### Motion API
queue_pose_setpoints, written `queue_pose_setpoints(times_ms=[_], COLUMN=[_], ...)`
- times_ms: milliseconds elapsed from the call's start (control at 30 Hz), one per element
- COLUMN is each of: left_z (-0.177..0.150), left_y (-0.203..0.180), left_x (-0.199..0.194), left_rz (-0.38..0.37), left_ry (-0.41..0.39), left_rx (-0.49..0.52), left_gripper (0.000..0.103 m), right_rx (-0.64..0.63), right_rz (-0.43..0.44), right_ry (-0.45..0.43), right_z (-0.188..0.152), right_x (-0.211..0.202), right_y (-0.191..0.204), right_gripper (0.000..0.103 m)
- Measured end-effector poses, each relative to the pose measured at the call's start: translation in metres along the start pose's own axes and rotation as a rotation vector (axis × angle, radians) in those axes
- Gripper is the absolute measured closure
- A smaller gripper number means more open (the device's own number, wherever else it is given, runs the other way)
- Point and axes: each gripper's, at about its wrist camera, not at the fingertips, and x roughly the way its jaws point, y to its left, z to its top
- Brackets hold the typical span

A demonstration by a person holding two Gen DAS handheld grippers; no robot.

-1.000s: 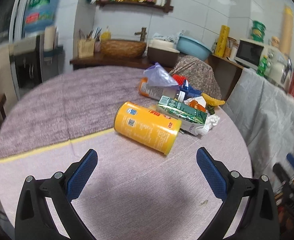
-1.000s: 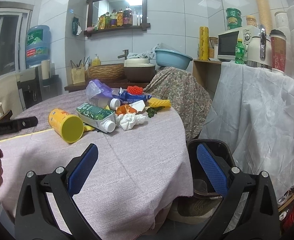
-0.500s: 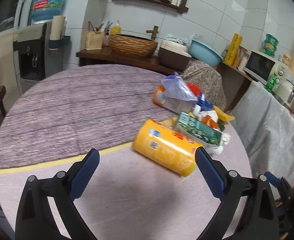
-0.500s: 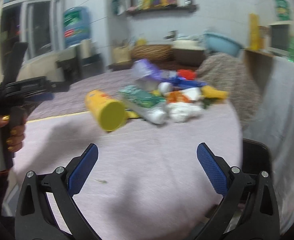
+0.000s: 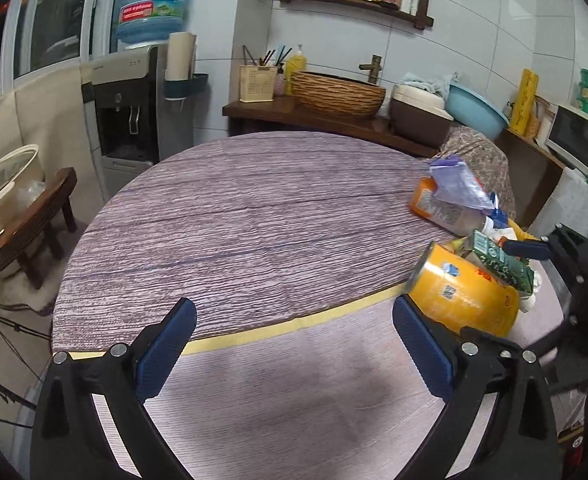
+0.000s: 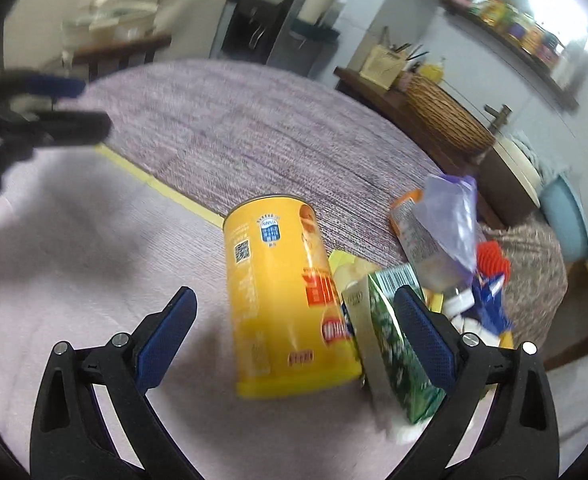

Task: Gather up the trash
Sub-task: 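Grasp the yellow can with the right tool, then lift the yellow can with the right tool while the left tool grasps the green carton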

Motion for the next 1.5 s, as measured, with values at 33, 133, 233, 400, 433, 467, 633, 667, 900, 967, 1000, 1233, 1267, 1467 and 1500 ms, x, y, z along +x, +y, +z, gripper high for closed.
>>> queue_pose_setpoints(times_ms=[33,133,233,400,433,467,633,667,900,967,1000,1233,1267,1467,1500], left_z=[-0.001,-0.001,-0.001,0.000,0.001,0.001,0.005,0.007,0.018,0.021,0.021,0.022,0.022,0.008,0.003], left_y=[0.002,0.006,0.007,0.006,0.003,0.002,-0.009,-0.011,-0.037,-0.055,-0.065,-0.150,-0.162,-0.222,-0.231], left_x=[0.000,0.001,0.002,0.005,0.006,0.006,0.006,0.007,0.015,0.020,0.023,0.044,0.047,0.062,0.066], left_rz=[0.002,-0.001,-0.008,-0.029,-0.038,-0.047,-0.090,-0.094,-0.191,-0.252,-0.283,-0.521,-0.520,-0.468,-0.449], left_ry=[0.001,0.006,0.003,0.005,0.008,0.007,-0.017,-0.023,-0.065,-0.084,-0.095,-0.073,-0.074,-0.083,-0.070], left_rx=[0.000,0.001,0.004,0.014,0.017,0.021,0.065,0.074,0.217,0.305,0.357,0.809,0.878,1.289,1.365], left_gripper=[0.006,0.006,0.006,0.006,0.006,0.006,0.006,0.006,0.006,0.006,0.006,0.006,0.006,0.006,0.006], right_rx=[-0.028,-0.109,-0.154,-0.147,-0.144,-0.141,-0.088,-0.069,0.125,0.181,0.216,0.403,0.437,0.564,0.579], right_rz=[0.003,-0.004,-0.025,-0.006,-0.005,0.001,0.040,0.049,0.093,0.107,0.114,0.068,0.068,0.041,0.042], right_ry=[0.024,0.104,0.153,0.167,0.166,0.163,0.102,0.088,-0.036,-0.065,-0.075,-0.082,-0.083,-0.075,-0.077], right_z=[0.002,0.006,0.005,0.001,0.001,-0.001,-0.008,-0.010,-0.044,-0.057,-0.066,-0.135,-0.144,-0.192,-0.196], right_x=[0.005,0.026,0.038,0.039,0.038,0.037,0.020,0.015,-0.029,-0.042,-0.049,-0.082,-0.085,-0.092,-0.092], right_y=[0.000,0.004,0.007,0.005,0.005,0.005,0.002,0.001,-0.021,-0.028,-0.033,-0.069,-0.076,-0.101,-0.104], right_gripper=[0.009,0.016,0.024,0.036,0.036,0.036,0.037,0.036,0.036,0.036,0.036,0.036,0.036,0.036,0.036])
